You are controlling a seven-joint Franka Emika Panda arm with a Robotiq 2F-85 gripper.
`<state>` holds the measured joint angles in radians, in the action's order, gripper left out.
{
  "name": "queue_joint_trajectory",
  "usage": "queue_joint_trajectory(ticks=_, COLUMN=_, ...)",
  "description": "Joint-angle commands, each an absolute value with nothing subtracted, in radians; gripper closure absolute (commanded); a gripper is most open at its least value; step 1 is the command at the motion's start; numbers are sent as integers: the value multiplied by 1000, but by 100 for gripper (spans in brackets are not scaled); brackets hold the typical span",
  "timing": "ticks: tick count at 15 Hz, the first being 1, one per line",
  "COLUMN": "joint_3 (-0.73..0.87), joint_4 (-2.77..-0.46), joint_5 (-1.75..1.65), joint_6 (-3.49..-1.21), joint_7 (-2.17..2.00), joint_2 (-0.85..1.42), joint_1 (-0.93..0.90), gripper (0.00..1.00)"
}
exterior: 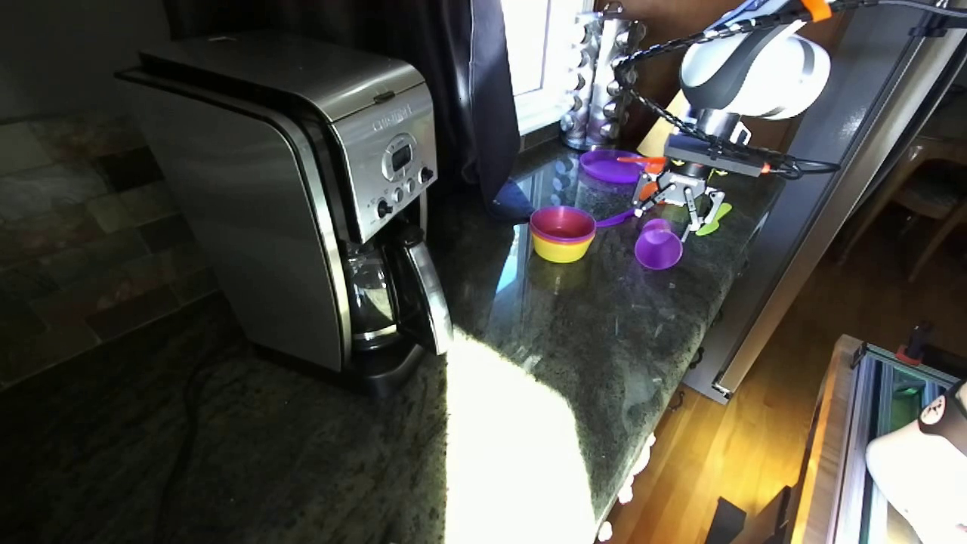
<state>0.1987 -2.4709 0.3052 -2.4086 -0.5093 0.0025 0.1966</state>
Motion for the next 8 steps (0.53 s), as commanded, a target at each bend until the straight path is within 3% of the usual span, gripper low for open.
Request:
queue_joint_trajectory(ticks=1, joint_3=205, joint_4=-2455, joint_5=326, joint_6=-2371, joint_7=-471, joint_2=4, joint_1=203, gripper=0)
queue_joint_trajectory(ticks=8, joint_3=210, joint_4=-2406, joint_5=305, joint_6=-2408, joint_7=-411, joint_2=67, joint_1=208, gripper=0)
